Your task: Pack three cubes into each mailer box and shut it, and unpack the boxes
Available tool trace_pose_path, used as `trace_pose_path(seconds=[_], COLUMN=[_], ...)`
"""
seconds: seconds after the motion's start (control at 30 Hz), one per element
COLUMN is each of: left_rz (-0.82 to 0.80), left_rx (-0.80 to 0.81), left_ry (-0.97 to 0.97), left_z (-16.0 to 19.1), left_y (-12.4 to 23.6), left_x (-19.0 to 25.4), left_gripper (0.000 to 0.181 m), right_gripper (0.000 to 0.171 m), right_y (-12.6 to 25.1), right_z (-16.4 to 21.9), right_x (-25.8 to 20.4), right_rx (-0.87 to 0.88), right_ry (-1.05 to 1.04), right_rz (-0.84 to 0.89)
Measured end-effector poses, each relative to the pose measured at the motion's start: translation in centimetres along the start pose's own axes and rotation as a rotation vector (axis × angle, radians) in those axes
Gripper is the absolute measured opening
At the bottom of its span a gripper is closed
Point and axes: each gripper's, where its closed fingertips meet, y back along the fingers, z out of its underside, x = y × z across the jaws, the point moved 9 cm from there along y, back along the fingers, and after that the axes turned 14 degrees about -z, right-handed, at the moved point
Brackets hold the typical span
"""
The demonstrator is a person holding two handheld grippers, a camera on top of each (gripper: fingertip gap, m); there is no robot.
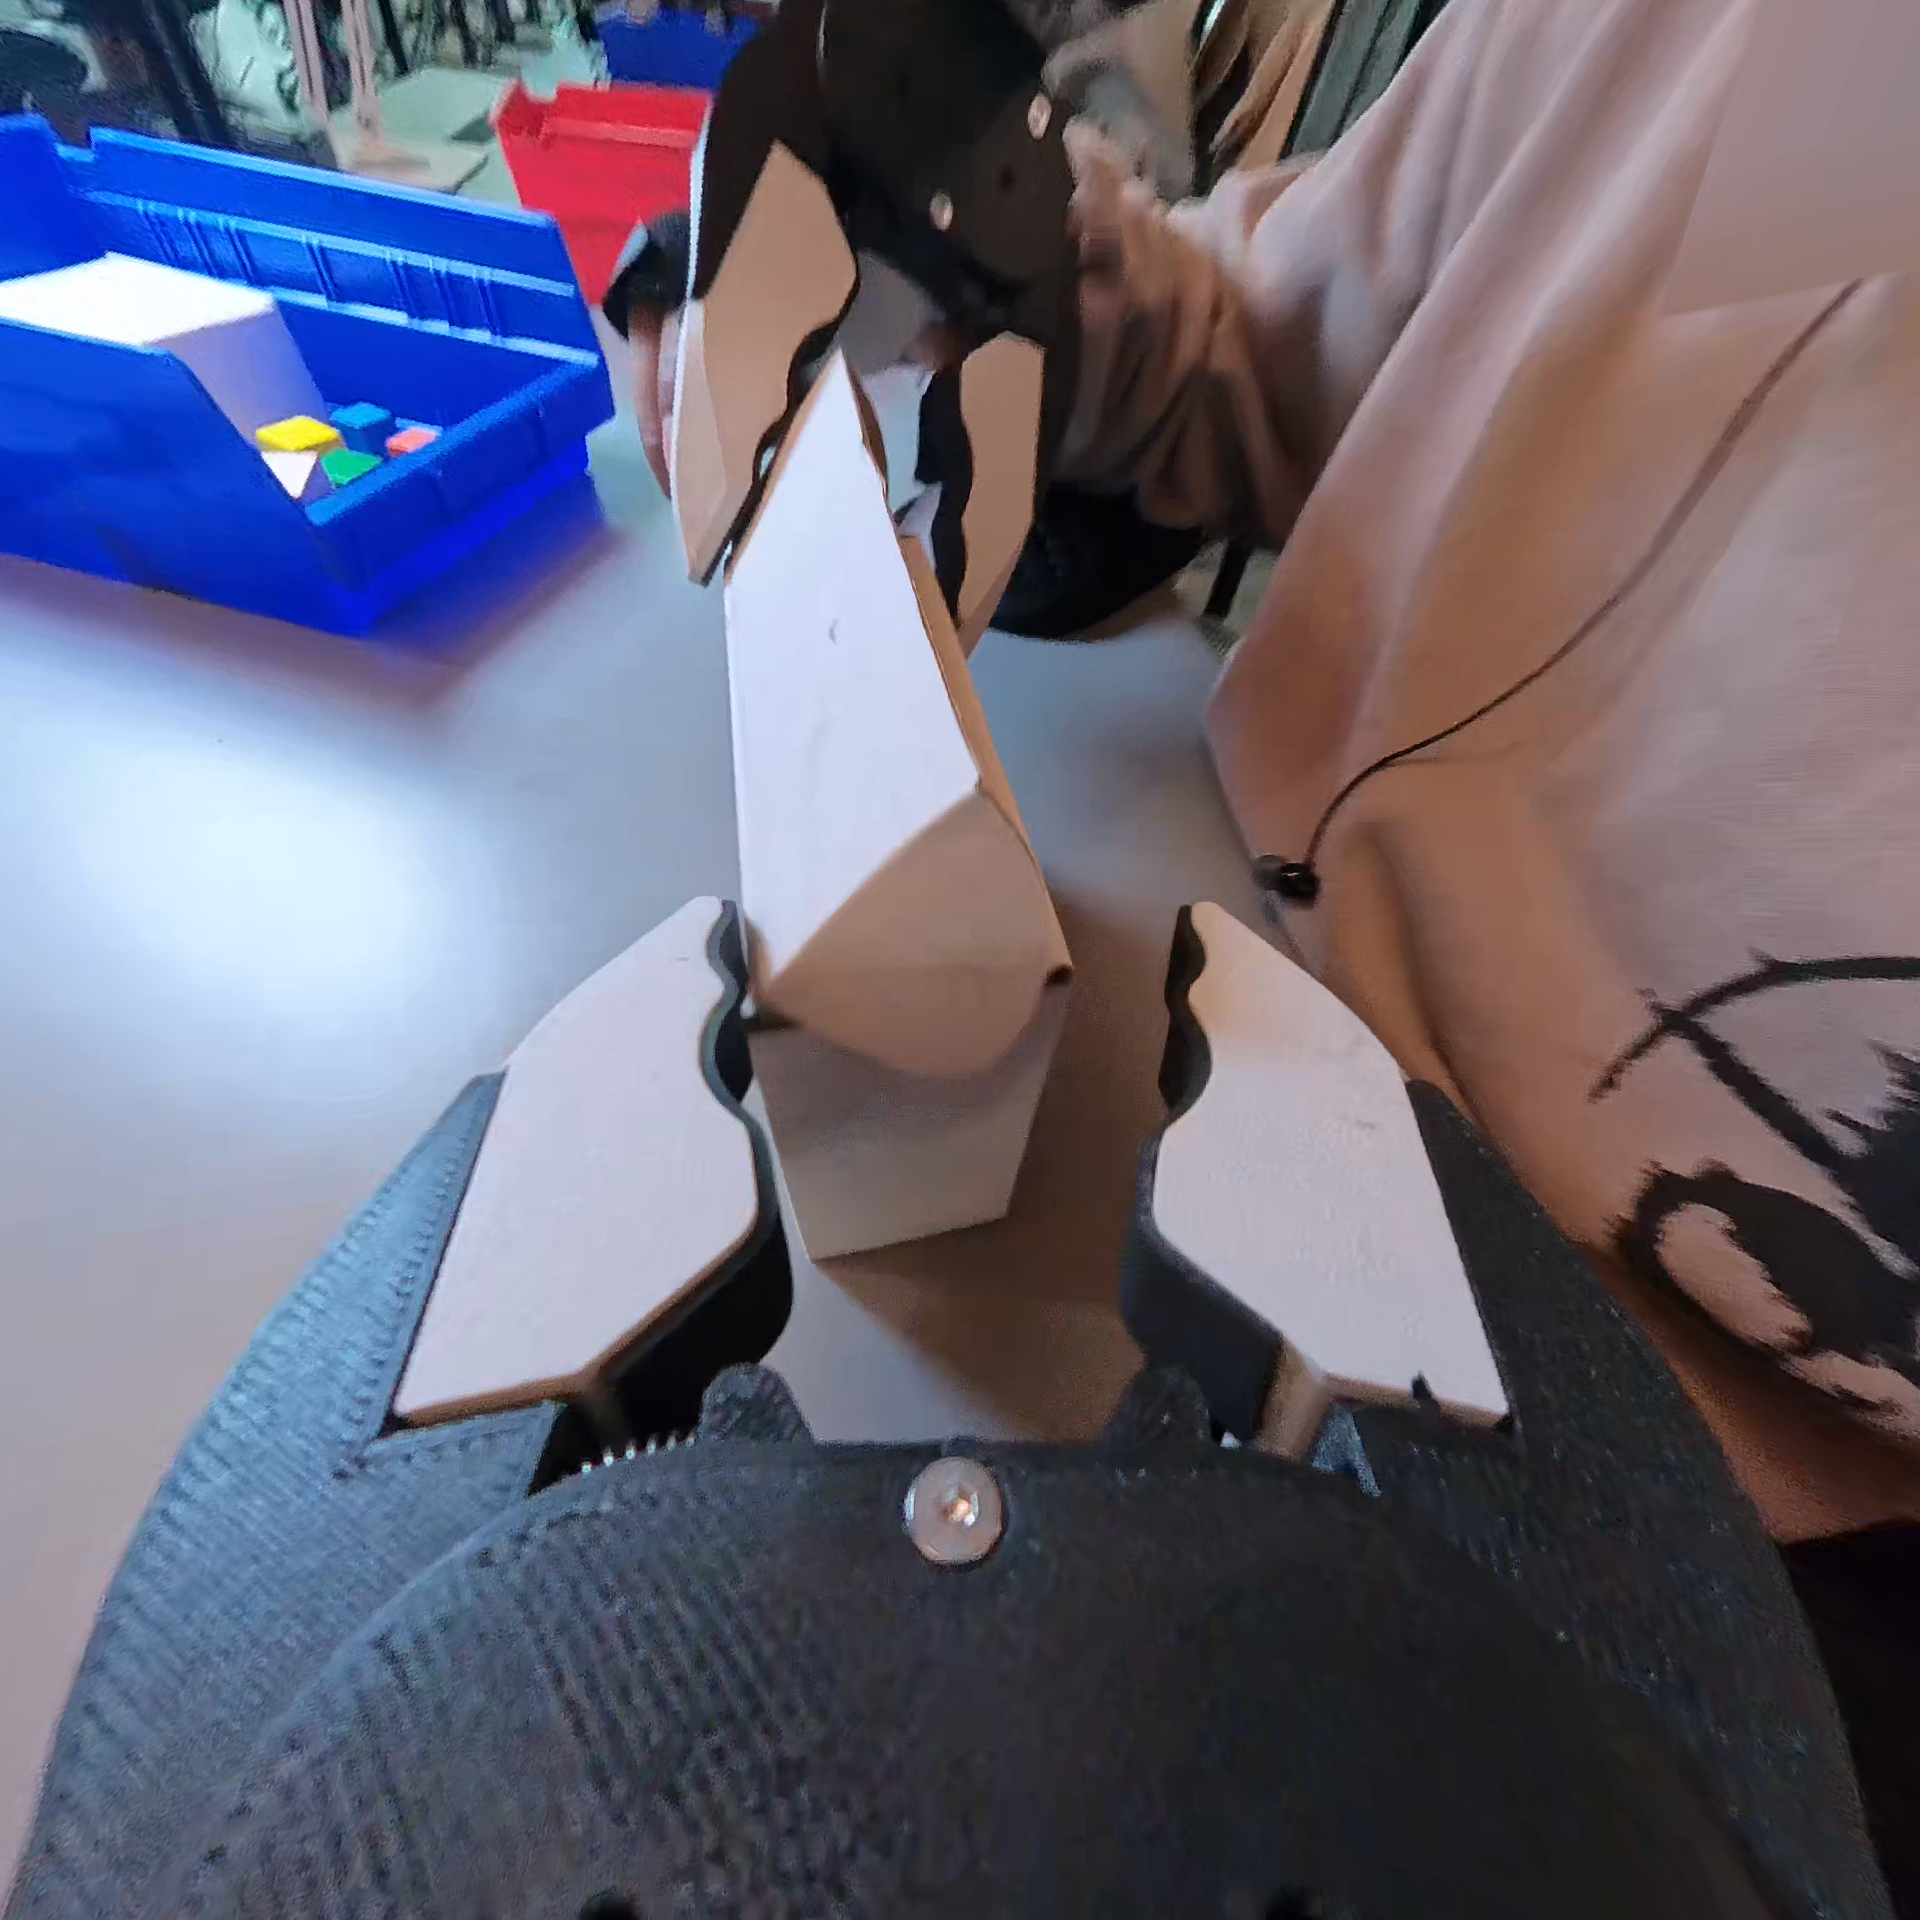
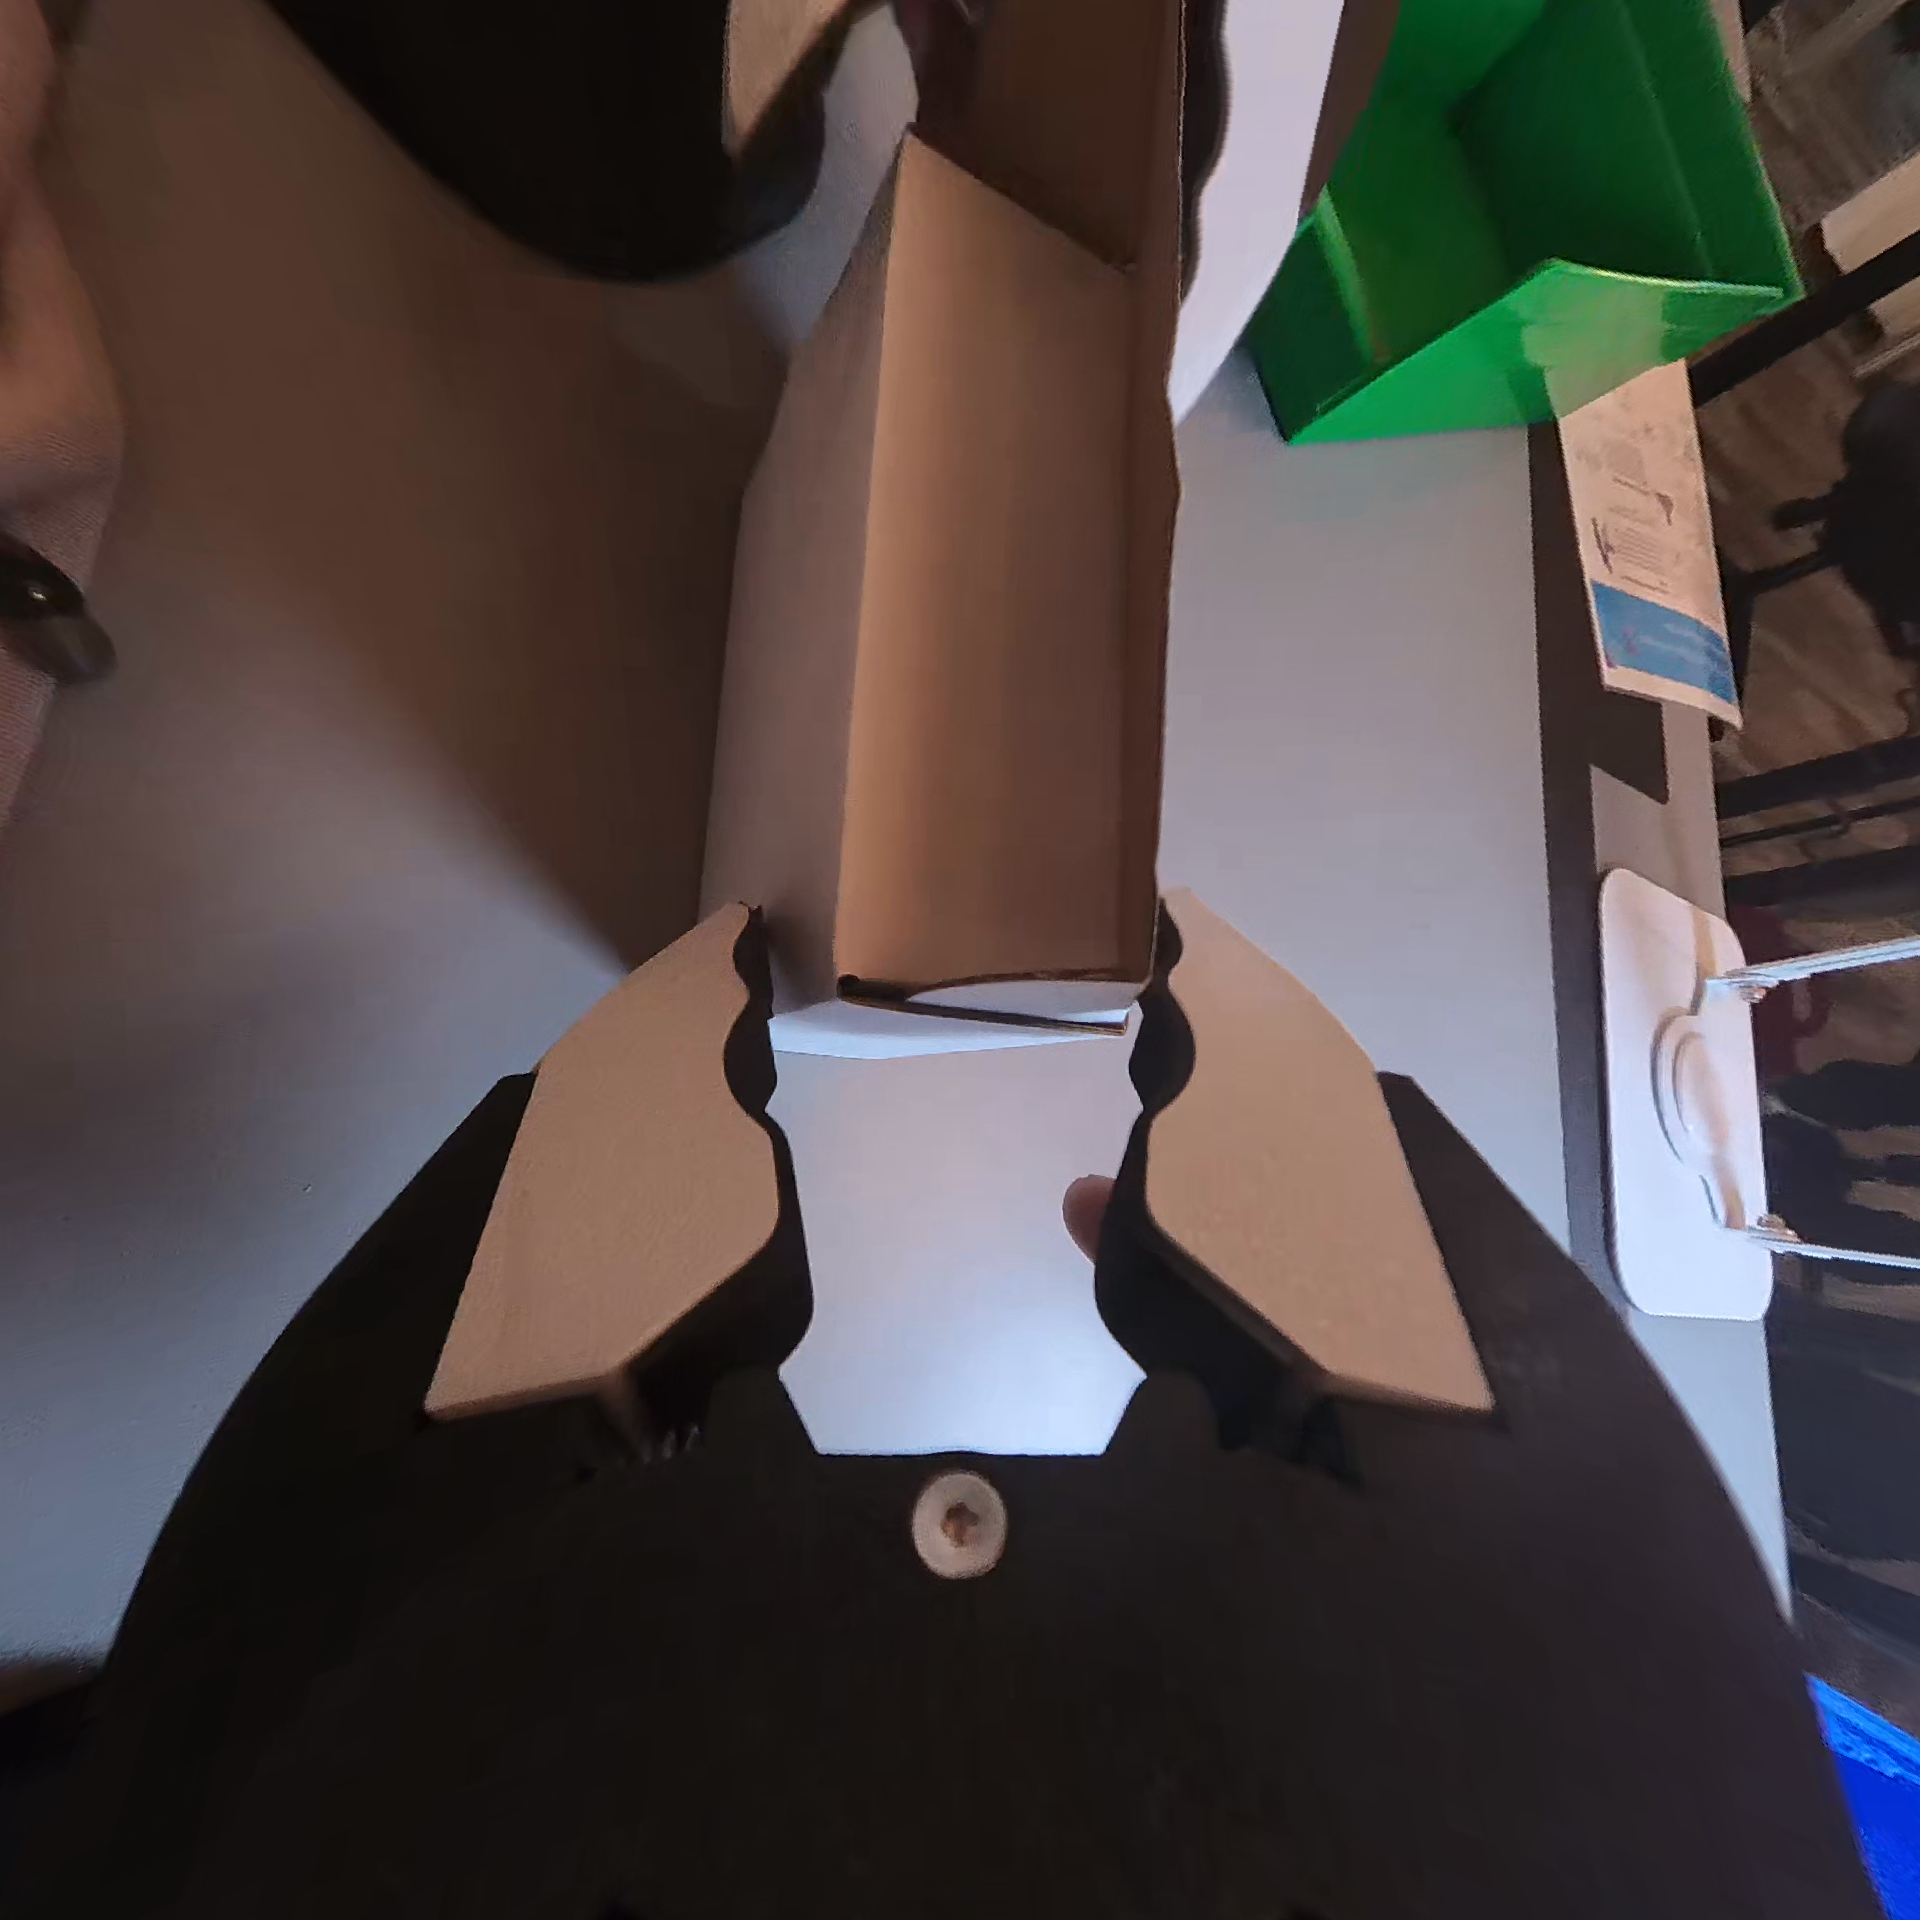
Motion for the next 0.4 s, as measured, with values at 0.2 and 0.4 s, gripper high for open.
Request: trace_pose_path(seconds=[0.2, 0.4], left_rz=[0.013, 0.152], left_rx=[0.177, 0.025], left_ry=[0.086, -0.057], left_z=[0.8, -0.2], left_y=[3.9, 1.3], left_x=[-2.8, -2.0], left_gripper=[0.061, 0.064], right_gripper=[0.066, 0.065], right_y=[0.1, 0.2], right_z=[0.3, 0.6], right_x=[0.0, 0.4], right_rx=[0.049, 0.081], right_ry=[0.021, 0.024], right_rz=[-0.027, -0.065])
